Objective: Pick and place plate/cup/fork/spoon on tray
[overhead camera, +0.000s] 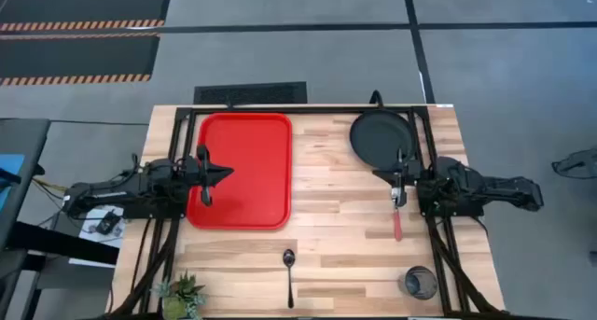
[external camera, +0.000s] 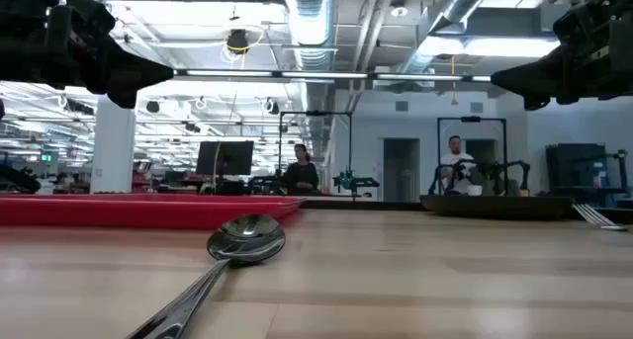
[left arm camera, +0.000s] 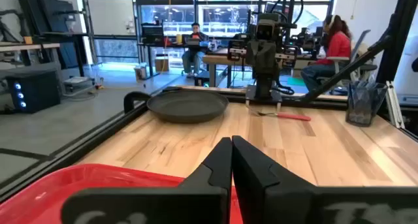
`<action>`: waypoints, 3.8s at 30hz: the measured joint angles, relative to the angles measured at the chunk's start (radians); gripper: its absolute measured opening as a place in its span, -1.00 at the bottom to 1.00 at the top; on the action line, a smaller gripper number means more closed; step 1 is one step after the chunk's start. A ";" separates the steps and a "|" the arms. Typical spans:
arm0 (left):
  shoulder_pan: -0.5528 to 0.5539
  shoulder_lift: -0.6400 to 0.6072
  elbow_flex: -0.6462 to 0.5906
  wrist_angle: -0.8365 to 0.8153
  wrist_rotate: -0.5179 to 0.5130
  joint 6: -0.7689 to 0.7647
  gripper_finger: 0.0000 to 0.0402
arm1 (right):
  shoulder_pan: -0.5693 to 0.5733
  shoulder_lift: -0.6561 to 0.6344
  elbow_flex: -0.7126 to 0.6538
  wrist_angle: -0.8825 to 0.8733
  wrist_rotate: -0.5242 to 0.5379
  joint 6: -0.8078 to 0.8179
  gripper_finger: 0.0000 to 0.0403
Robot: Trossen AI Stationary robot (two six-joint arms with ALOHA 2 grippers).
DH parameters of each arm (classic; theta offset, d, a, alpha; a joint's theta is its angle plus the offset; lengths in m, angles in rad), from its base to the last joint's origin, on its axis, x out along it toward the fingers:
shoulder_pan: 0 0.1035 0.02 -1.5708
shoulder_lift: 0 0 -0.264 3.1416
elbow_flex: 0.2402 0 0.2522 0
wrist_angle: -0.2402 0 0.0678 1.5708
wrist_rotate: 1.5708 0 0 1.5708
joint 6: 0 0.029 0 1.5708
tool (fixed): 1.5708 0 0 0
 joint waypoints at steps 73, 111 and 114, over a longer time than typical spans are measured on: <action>0.002 0.045 0.002 0.092 -0.114 -0.279 -1.00 | 0.000 0.000 0.000 0.000 0.000 0.000 -0.79; 0.498 0.910 0.605 -0.768 -0.112 -0.511 -0.98 | 0.000 0.000 0.000 0.000 0.000 0.000 -0.79; 0.586 0.993 0.657 -0.820 -0.116 -0.438 -0.90 | 0.000 0.000 0.000 0.000 0.000 0.000 -0.79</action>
